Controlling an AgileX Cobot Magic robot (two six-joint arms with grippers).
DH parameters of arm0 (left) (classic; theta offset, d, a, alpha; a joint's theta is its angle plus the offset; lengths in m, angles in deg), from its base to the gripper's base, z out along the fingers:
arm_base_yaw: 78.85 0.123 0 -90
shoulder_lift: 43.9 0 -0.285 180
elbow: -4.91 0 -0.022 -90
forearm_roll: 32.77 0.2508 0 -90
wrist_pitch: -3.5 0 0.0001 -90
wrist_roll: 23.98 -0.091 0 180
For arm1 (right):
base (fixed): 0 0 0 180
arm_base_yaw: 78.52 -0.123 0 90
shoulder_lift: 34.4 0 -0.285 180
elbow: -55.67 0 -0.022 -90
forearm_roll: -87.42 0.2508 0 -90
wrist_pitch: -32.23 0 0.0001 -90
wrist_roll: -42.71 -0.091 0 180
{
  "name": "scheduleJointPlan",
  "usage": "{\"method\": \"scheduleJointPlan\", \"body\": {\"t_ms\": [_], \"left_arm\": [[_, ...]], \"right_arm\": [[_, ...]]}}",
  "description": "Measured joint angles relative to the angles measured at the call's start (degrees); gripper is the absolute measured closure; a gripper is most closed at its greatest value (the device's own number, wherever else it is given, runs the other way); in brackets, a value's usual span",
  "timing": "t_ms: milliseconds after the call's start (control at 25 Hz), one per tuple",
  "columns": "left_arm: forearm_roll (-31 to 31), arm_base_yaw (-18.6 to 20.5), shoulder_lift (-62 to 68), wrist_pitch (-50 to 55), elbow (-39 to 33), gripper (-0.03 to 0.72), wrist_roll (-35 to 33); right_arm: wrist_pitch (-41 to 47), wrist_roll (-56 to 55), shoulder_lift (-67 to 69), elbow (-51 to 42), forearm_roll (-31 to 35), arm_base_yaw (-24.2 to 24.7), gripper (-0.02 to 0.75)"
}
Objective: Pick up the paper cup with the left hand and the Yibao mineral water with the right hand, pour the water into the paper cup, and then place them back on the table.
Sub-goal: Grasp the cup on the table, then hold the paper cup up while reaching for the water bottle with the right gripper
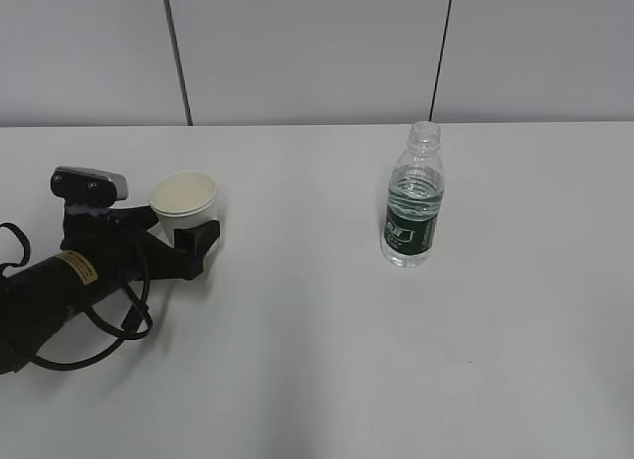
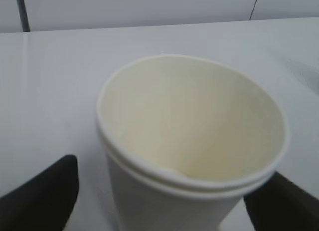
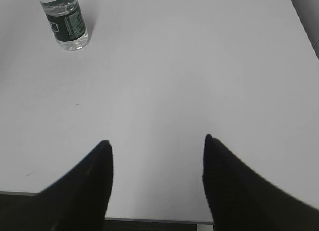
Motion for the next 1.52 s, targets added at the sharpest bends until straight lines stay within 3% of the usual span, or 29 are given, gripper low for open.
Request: {"method": "scheduleJointPlan", "body": {"t_ms": [680, 1160, 1520], "left_arm": [[-0.48, 0.00, 0.00, 0.05, 1.79, 0.100, 0.00], [-0.31, 0.00, 0.00, 0.05, 1.79, 0.209, 0.00], [-0.18, 0.00, 0.00, 0.05, 1.79, 0.216, 0.00]], "right_arm": [[0.00, 0.00, 0.00, 0.00, 0.00, 0.00, 0.311], [0.00, 0.00, 0.00, 0.00, 0.00, 0.00, 0.311], [0.00, 0.00, 0.00, 0.00, 0.00, 0.00, 0.311]]}}
